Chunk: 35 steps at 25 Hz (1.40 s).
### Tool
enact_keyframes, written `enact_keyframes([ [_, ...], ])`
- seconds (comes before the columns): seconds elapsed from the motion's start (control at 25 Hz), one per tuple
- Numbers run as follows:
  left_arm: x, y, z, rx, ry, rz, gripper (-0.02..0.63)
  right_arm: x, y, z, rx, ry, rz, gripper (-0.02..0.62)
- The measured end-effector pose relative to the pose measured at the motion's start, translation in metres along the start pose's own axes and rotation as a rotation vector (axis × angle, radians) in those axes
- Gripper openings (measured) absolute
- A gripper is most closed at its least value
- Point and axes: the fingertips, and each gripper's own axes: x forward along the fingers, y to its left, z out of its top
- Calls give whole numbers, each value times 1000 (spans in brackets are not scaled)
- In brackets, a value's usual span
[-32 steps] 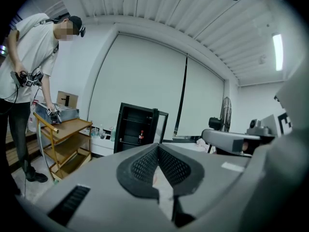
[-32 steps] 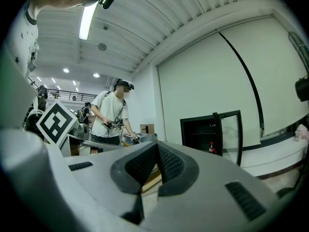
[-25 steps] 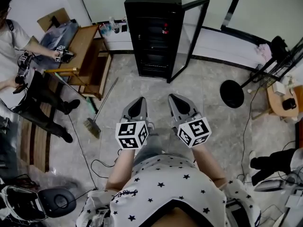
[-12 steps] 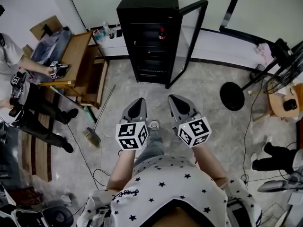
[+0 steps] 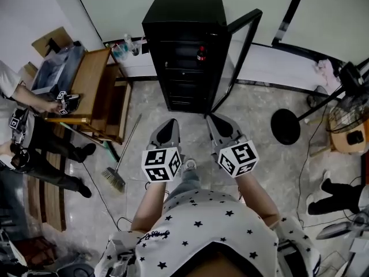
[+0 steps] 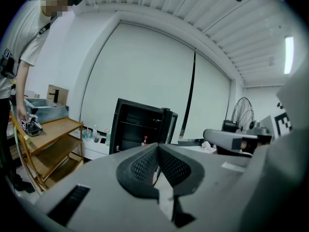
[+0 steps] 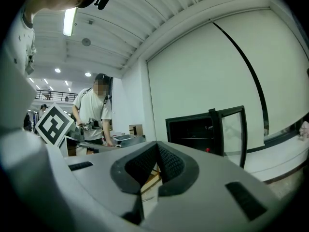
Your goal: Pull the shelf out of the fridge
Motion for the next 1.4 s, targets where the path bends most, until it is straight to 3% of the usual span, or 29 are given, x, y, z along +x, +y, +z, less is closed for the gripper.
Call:
enact_keyframes([
  [0.76, 129, 77, 35, -47, 23, -35, 11, 129, -67, 11, -8, 7, -43, -6],
  [1.08, 168, 98, 30, -135, 45, -40, 11, 148, -85, 11, -9, 3, -68, -6],
  [1.4, 210, 108, 25, -314, 69, -64, 11, 165, -96, 14, -3, 7, -34, -6],
])
